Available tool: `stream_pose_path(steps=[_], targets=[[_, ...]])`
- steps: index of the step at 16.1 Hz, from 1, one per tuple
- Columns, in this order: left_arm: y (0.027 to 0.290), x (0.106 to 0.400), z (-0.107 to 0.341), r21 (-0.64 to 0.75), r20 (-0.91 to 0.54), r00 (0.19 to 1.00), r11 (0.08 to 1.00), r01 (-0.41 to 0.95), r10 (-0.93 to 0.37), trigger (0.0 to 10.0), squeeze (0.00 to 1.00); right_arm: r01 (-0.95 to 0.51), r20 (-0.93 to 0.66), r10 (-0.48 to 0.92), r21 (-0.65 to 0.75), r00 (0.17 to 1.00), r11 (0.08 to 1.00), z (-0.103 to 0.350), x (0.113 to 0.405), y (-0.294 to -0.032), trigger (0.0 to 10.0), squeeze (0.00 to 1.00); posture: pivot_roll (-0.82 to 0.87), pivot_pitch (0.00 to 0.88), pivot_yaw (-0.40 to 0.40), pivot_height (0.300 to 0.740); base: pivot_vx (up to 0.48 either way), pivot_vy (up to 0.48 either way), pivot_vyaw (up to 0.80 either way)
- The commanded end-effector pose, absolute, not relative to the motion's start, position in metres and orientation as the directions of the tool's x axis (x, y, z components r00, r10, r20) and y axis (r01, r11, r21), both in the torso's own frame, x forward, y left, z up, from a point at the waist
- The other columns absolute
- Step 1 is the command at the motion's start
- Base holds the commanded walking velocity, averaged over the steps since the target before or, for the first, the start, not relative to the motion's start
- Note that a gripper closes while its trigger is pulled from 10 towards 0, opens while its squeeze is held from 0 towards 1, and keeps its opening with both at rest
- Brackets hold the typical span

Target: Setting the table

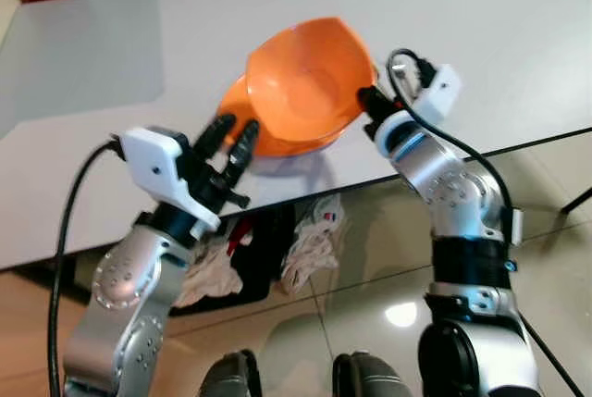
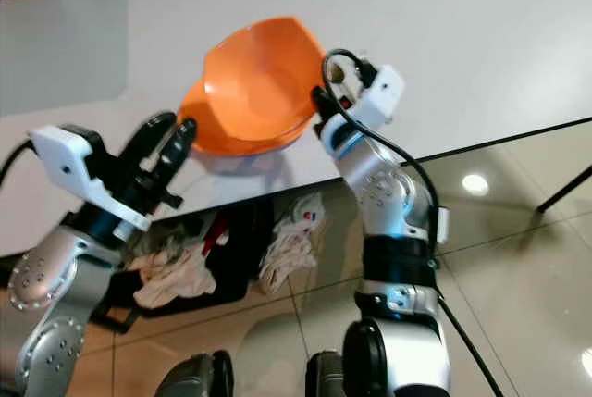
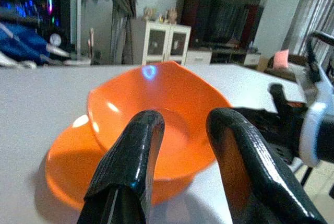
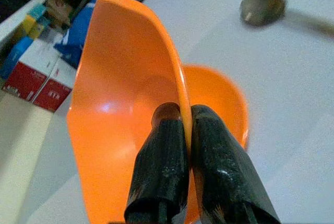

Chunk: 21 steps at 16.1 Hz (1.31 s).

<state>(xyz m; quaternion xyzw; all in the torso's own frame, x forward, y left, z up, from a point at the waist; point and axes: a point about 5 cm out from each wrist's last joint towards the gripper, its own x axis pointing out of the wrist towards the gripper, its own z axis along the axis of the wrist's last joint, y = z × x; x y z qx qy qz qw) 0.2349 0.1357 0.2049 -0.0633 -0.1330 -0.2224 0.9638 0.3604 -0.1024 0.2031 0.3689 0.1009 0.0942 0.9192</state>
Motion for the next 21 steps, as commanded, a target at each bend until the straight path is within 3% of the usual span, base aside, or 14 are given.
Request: stream_pose_path(steps=[1,6,7,8,10,13,21], targets=[[0.134,0.228,0.207,-0.062,0.281,0.857,0.883,0.466,-0.432,10.0,0.0,-0.083,-0.119,0.242,0.722,0.963,0.687,0.208,0.365,-0.1,10.0,0.0,-0.08,0.225,0.016,0.74,0.0,0.0,0.0],[0.129,0.214,0.205,-0.078,0.255,0.867,0.884,0.461,-0.429,10.0,0.0,0.023,-0.211,0.219,0.768,0.953,0.64,0.193,0.379,-0.092,10.0,0.0,-0.06,0.285,0.007,0.74,0.0,0.0,0.0],[0.129,0.211,0.205,-0.08,0.249,0.868,0.884,0.46,-0.429,10.0,0.0,0.029,-0.227,0.247,0.789,0.942,0.614,0.193,0.38,-0.089,10.0,0.23,-0.06,0.294,0.003,0.74,0.0,0.0,0.0],[0.129,0.21,0.205,-0.081,0.244,0.87,0.885,0.459,-0.429,10.0,0.0,0.039,-0.251,0.274,0.799,0.928,0.6,0.191,0.38,-0.086,10.0,0.99,-0.06,0.301,-0.001,0.74,0.0,0.0,0.0],[0.129,0.209,0.206,-0.082,0.239,0.873,0.887,0.454,-0.425,10.0,0.0,0.086,-0.321,0.299,0.798,0.899,0.597,0.185,0.378,-0.082,10.0,1.0,-0.06,0.301,-0.004,0.74,0.0,0.0,0.0],[0.127,0.21,0.205,-0.085,0.237,0.873,0.886,0.455,-0.426,10.0,0.0,0.112,-0.389,0.288,0.742,0.875,0.661,0.185,0.375,-0.086,10.0,1.0,-0.08,0.29,-0.009,0.74,0.0,0.0,0.0],[0.124,0.216,0.207,-0.082,0.251,0.863,0.879,0.47,-0.438,10.0,0.0,-0.062,-0.212,0.339,0.763,0.917,0.643,0.228,0.375,-0.101,10.0,1.0,-0.09,0.256,0.0,0.74,0.0,0.0,0.0]])
